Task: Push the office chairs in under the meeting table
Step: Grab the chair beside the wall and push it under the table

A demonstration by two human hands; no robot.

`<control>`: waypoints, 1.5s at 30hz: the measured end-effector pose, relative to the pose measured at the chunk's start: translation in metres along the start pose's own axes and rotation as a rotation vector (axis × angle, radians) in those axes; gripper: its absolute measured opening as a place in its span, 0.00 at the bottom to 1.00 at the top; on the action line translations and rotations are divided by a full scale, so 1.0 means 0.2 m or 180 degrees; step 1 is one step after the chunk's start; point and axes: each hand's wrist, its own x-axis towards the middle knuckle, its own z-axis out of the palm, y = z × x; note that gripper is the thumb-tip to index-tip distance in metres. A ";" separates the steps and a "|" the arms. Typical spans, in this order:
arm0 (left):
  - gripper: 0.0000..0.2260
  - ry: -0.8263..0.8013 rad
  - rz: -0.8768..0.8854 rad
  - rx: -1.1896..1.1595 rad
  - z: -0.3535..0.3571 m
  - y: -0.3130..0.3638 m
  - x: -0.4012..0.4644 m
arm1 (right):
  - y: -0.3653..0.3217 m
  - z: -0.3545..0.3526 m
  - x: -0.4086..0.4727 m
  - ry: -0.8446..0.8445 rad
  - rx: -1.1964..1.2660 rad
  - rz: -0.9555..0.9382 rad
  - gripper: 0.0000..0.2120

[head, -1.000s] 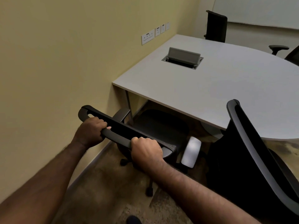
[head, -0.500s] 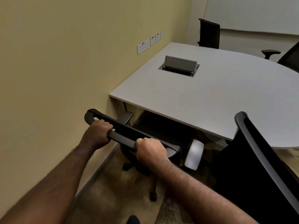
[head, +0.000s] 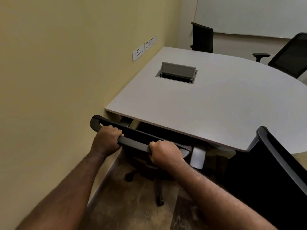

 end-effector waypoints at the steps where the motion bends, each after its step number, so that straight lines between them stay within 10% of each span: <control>1: 0.07 0.0007 -0.0002 0.0018 0.01 -0.02 0.02 | 0.01 0.00 0.03 0.0018 -0.0052 -0.0007 0.10; 45: 0.08 -0.0156 0.0106 0.0019 0.22 -0.15 0.68 | 0.42 0.02 0.61 0.0024 -0.0607 0.0702 0.11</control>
